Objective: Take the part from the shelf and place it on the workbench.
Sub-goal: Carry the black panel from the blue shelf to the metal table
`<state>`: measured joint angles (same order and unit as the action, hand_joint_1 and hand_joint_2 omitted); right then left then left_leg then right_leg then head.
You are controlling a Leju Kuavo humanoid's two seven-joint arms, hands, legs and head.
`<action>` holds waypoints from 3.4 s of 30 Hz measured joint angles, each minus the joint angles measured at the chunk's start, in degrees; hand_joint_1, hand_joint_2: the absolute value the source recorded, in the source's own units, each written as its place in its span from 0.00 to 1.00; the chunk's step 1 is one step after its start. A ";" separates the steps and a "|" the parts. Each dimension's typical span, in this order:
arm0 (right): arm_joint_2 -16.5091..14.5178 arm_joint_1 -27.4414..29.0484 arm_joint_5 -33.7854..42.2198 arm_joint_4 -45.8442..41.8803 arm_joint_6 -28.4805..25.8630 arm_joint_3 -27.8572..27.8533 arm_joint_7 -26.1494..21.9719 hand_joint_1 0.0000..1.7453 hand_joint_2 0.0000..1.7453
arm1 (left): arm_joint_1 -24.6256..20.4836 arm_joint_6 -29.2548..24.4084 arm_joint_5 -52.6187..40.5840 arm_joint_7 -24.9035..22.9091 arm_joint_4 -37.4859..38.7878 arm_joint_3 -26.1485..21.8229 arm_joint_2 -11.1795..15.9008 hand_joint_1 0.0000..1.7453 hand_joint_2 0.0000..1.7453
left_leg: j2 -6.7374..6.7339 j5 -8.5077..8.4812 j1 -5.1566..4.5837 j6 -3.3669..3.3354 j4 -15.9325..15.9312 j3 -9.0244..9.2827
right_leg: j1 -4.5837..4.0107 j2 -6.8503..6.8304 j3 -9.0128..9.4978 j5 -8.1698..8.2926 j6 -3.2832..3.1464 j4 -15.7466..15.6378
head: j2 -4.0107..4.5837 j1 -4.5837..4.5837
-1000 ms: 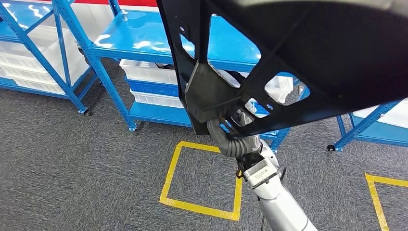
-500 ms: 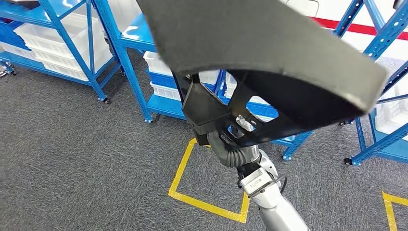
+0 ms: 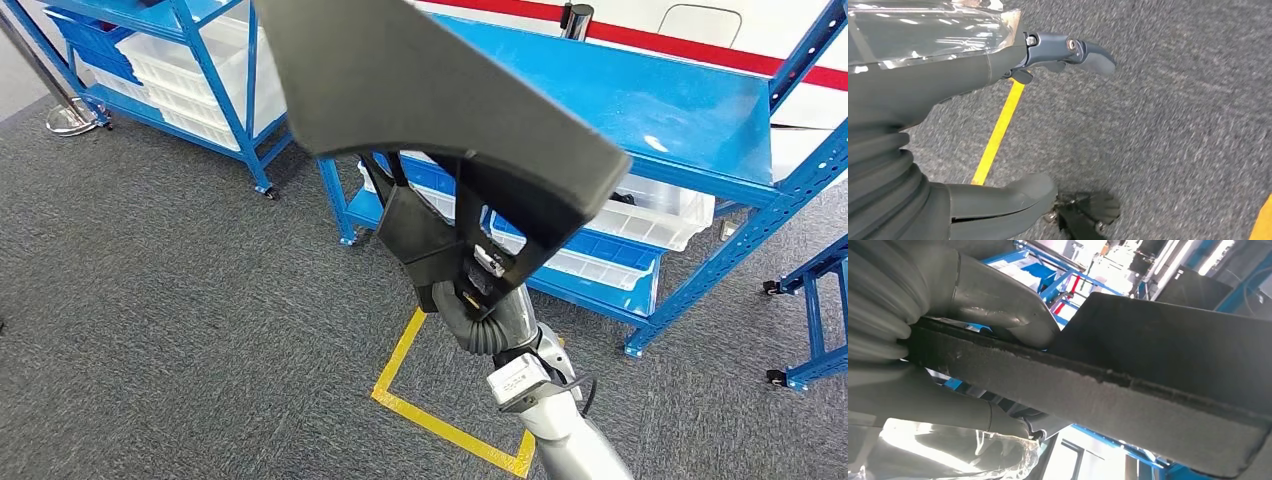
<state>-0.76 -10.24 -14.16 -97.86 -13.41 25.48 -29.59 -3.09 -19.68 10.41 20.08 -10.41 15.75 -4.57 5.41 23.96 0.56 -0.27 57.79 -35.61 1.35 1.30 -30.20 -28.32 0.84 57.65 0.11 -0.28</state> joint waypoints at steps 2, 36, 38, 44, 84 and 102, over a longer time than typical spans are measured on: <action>-0.37 0.35 -0.24 0.07 -0.01 -0.03 -0.08 1.00 1.00 | 0.04 0.19 -0.05 -0.08 0.01 0.00 -0.11 0.00 1.00 | -2.46 2.68 0.07 0.46 4.08 -1.83 | 0.10 -1.01 -0.08 0.25 -0.64 -0.12 | 0.00 0.22; -1.71 10.20 -4.56 -6.39 1.69 -2.65 -0.28 1.00 1.00 | -0.07 0.79 -2.20 -1.01 0.12 0.88 0.37 0.00 1.00 | -4.97 8.21 0.10 0.82 14.28 -5.74 | -0.13 -2.48 0.10 -0.43 -0.63 0.18 | 0.00 0.36; -1.79 10.35 -4.46 -6.66 1.70 -2.83 -0.34 1.00 1.00 | -0.05 0.82 -2.30 -0.76 0.12 0.88 0.49 0.00 1.00 | -5.25 8.21 0.16 0.87 16.94 -7.14 | -0.20 -3.64 0.15 -0.55 -0.76 0.19 | 0.00 0.37; -2.74 10.31 -4.16 -7.85 1.69 -3.72 -0.43 1.00 1.00 | -0.89 1.66 -3.01 -1.10 0.10 0.89 1.20 0.00 1.00 | -8.20 1.70 -0.74 -0.46 0.75 0.97 | -0.95 -6.15 0.50 -1.11 -0.28 0.08 | 0.00 0.27; -4.77 8.85 -4.70 -7.10 2.46 -6.32 -2.07 1.00 1.00 | -2.58 4.12 -4.28 -3.45 -0.19 0.92 1.28 0.00 1.00 | -2.51 -0.12 -0.12 -2.21 -1.06 1.15 | -0.80 -1.44 -8.00 -6.74 0.83 15.74 | 0.00 -0.38; -5.28 9.06 -5.04 -7.34 2.69 -6.85 -1.62 1.00 1.00 | -1.74 3.95 -3.42 -2.79 -0.15 0.79 1.31 0.00 1.00 | -7.34 2.54 0.60 1.11 5.97 -2.23 | -0.92 -5.24 0.16 0.51 -1.40 -1.35 | 0.00 0.02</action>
<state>-6.04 -1.18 -19.21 -105.20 -10.72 18.63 -31.21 -4.83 -15.73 6.99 17.29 -10.57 16.55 -3.27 -1.93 26.50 1.16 0.83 63.76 -37.84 0.43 -3.95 -30.04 -27.82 -0.56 56.30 0.11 -0.26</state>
